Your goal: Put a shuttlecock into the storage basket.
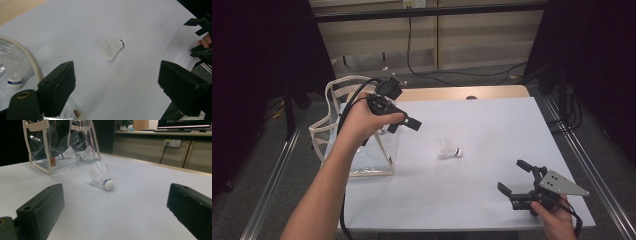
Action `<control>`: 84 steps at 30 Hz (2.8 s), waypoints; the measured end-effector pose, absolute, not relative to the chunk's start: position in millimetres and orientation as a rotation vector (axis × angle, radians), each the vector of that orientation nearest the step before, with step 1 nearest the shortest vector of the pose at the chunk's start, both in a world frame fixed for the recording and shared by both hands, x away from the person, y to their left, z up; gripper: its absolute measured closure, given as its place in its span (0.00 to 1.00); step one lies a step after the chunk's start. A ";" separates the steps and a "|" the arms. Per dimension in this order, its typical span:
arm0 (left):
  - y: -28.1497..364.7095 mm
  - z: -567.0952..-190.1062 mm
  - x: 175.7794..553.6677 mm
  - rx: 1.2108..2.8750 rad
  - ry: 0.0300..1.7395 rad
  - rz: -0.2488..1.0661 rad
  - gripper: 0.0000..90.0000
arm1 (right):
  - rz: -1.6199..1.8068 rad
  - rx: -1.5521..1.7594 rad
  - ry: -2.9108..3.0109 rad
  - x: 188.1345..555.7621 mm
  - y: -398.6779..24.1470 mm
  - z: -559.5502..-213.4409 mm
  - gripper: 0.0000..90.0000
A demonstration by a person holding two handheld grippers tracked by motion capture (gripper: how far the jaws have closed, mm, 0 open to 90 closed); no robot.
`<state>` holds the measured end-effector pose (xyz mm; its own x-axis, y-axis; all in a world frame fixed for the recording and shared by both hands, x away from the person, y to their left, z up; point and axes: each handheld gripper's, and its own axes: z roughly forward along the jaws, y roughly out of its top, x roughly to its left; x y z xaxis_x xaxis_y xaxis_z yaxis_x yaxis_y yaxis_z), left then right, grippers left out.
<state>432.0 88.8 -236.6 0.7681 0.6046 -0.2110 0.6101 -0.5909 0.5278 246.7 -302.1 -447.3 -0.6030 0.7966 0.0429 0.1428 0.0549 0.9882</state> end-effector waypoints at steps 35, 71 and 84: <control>72.7 -271.0 427.7 2.350 0.838 0.008 0.13 | 1.594 0.941 1.804 246.8 -302.3 -447.5 0.01; 50.4 -319.2 421.0 2.345 0.780 -0.040 0.08 | 1.592 0.936 1.804 246.3 -303.3 -446.9 0.01; 45.4 -341.1 421.1 2.366 0.781 -0.051 0.07 | 1.588 0.933 1.807 246.3 -303.4 -446.9 0.01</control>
